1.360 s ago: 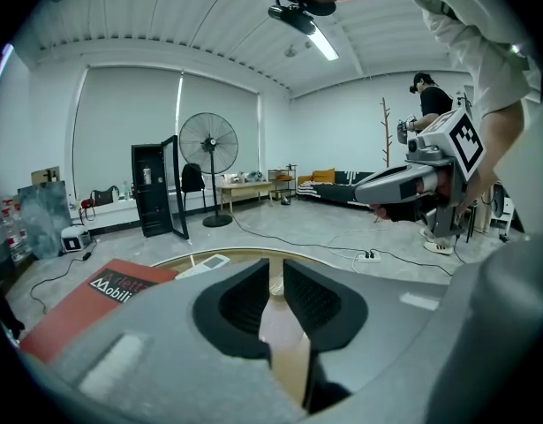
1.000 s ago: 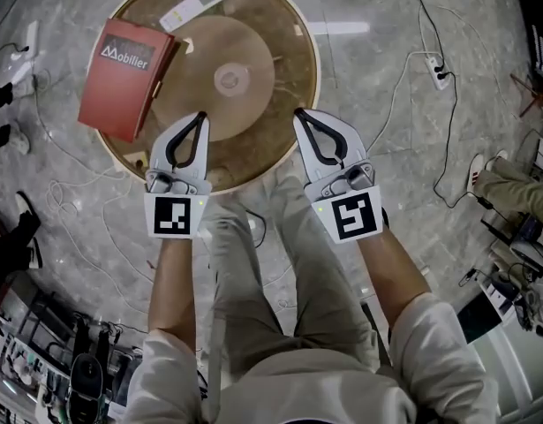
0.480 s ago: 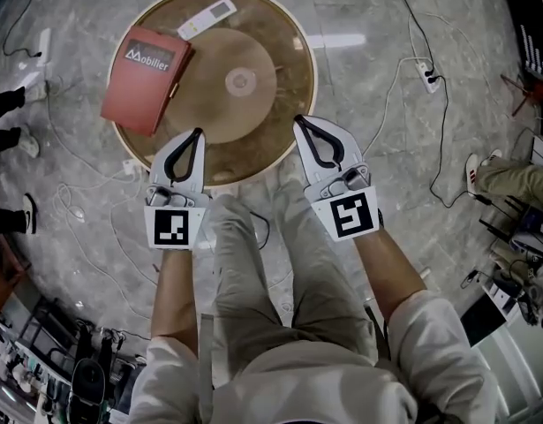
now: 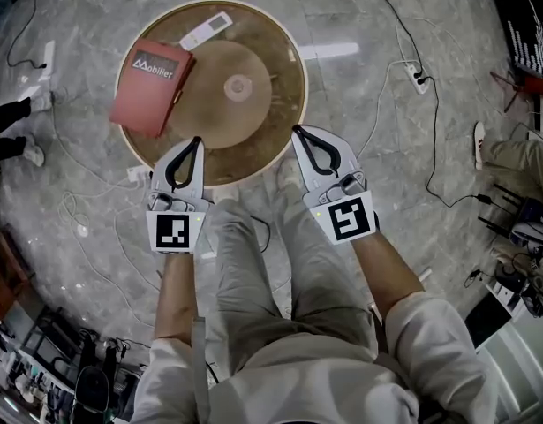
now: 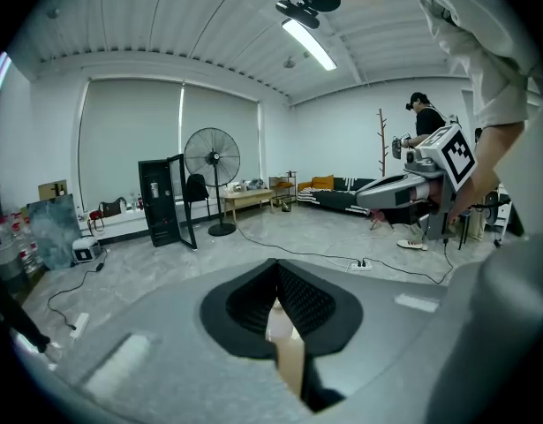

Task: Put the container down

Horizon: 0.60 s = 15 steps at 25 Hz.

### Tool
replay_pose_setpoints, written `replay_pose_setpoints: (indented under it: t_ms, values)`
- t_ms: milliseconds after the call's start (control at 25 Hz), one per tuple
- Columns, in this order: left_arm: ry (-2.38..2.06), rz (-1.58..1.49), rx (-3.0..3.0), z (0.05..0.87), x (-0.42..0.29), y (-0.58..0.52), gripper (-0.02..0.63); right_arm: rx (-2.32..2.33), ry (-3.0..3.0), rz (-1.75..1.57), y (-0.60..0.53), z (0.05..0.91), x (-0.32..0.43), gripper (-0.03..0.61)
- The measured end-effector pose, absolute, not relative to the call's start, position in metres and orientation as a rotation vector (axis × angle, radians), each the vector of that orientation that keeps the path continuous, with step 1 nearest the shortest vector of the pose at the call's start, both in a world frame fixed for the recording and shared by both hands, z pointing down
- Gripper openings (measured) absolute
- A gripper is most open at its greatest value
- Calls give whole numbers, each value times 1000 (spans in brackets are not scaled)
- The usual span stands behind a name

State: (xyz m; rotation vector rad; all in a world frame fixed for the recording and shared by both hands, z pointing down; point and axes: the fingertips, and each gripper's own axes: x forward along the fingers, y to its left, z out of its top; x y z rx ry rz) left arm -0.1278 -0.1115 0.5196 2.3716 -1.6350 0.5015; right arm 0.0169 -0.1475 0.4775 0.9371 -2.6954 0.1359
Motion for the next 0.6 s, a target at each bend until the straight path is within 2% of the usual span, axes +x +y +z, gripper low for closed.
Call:
replay_pose_setpoints:
  t_ms: [600]
  values:
    - [-1631, 496, 2377, 510, -118, -110, 6, 933, -2710, 117, -146, 463, 22, 2]
